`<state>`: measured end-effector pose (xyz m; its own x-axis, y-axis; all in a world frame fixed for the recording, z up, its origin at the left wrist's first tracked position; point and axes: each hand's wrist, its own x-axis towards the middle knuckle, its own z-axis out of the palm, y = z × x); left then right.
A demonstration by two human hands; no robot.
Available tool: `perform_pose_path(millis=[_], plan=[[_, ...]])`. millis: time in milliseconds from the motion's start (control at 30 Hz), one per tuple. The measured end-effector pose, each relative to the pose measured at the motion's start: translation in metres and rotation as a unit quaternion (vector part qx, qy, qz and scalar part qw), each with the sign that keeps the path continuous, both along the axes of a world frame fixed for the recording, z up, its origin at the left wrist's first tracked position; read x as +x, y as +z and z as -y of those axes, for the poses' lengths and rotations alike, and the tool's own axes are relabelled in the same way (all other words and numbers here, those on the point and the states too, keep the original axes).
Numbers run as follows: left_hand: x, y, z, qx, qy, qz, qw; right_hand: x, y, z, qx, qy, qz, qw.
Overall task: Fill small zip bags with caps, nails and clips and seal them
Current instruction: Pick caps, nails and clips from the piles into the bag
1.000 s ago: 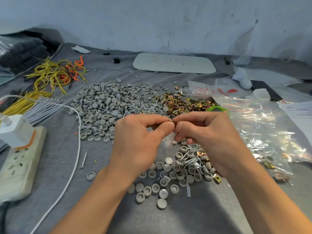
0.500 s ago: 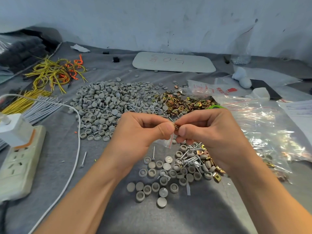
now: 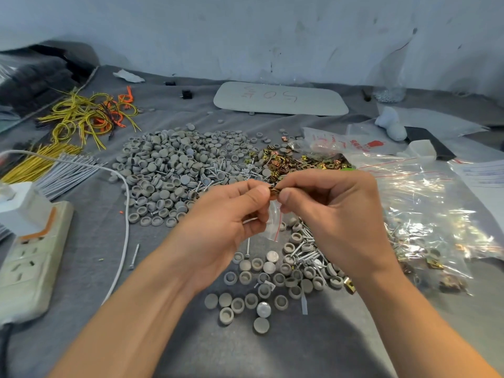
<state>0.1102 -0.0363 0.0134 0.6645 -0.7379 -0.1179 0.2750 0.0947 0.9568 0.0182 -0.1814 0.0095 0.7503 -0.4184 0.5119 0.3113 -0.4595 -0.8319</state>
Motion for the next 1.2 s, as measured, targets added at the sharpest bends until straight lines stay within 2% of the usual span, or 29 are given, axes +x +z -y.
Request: perform_pose_path(millis=[167,267,300,367,467,567,733,900,1033,1200], plan=[[-0.002,0.004,0.004,-0.055,-0.016,-0.085,0.995,0.000,0.004,-0.004,-0.068,-0.046,0.047,0.996],[-0.002,0.005,0.004,-0.051,-0.015,-0.104,0.993,0.001,0.005,-0.003,-0.059,-0.044,0.010,0.997],[-0.001,0.003,0.003,-0.024,0.000,-0.067,0.997,0.002,0.004,-0.003,-0.042,-0.039,-0.013,0.998],[0.002,-0.004,0.001,0.047,0.052,0.073,0.995,0.004,0.001,-0.002,-0.018,-0.026,-0.065,0.997],[0.005,-0.013,-0.002,0.114,0.106,0.270,0.950,0.007,-0.003,-0.002,-0.005,0.000,-0.133,0.991],[0.008,-0.019,-0.003,0.132,0.124,0.353,0.918,0.006,-0.005,-0.003,0.013,0.029,-0.152,0.988],[0.008,-0.021,-0.004,0.135,0.092,0.354,0.921,0.002,-0.003,-0.003,0.034,0.033,-0.147,0.988],[0.006,-0.018,0.000,0.101,0.066,0.267,0.956,0.001,0.001,-0.005,0.125,0.048,-0.165,0.977],[0.009,-0.018,0.000,0.118,0.071,0.283,0.949,0.003,0.004,-0.006,0.155,0.038,-0.177,0.971],[0.008,-0.017,-0.002,0.137,0.070,0.299,0.942,0.005,0.006,-0.008,0.147,0.042,-0.196,0.969]])
